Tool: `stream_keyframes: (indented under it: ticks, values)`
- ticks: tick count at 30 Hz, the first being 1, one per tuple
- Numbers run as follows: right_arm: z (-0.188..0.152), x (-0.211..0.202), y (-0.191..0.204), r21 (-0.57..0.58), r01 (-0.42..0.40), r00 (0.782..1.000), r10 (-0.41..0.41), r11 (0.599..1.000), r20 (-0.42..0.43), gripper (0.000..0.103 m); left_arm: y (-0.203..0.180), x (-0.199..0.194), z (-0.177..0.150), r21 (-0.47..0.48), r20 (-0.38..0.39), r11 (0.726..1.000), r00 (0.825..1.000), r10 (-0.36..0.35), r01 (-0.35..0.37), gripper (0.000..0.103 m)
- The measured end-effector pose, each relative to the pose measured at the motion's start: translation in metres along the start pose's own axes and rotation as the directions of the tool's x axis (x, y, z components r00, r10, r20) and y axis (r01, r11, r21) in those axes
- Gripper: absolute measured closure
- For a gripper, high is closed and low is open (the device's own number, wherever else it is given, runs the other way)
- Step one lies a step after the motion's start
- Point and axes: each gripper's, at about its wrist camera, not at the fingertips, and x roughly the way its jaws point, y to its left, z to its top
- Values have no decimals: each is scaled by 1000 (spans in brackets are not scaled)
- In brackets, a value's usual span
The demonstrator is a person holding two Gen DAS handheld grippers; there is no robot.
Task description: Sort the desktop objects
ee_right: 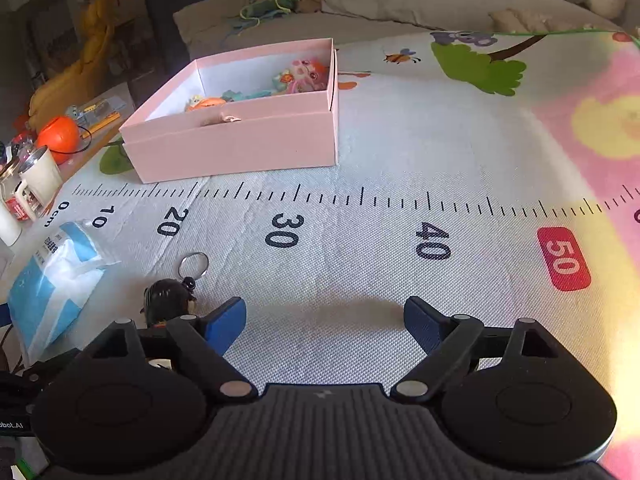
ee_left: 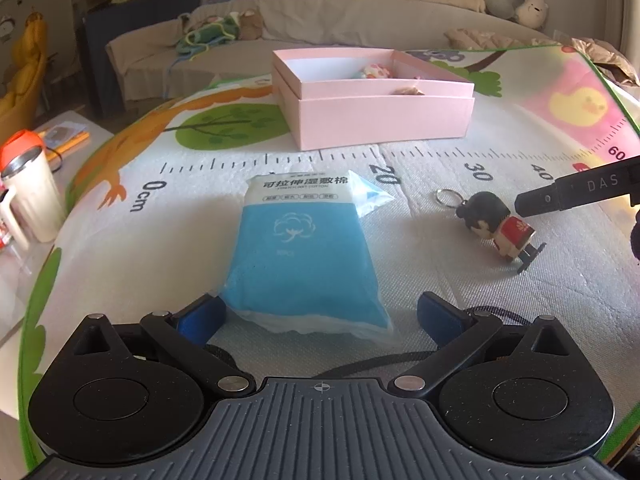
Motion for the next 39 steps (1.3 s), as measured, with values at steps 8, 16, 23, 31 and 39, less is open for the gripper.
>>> stream_keyframes:
  ticks: [8, 16, 23, 31, 39]
  values:
    - [3, 3, -4, 50, -51, 999, 51, 997, -5, 4, 9, -24, 12, 23, -8, 994, 994, -108, 108, 0]
    - [4, 6, -3, 58, -61, 998, 61, 996, 3, 0, 12, -10, 39, -27, -18, 1000, 1000, -3, 3, 0]
    - [5, -7, 16, -25, -113, 993, 114, 993, 21, 0, 13, 9, 35, -70, -76, 998, 997, -6, 1, 38]
    - [3, -9, 65, -234, -189, 981, 191, 954, -13, 37, 16, -1, 30, -67, -71, 998, 998, 1, -5, 38]
    - [-4, -1, 83, -314, -186, 982, 178, 931, -56, 68, 13, 7, 36, -44, -77, 999, 997, 17, -21, 22]
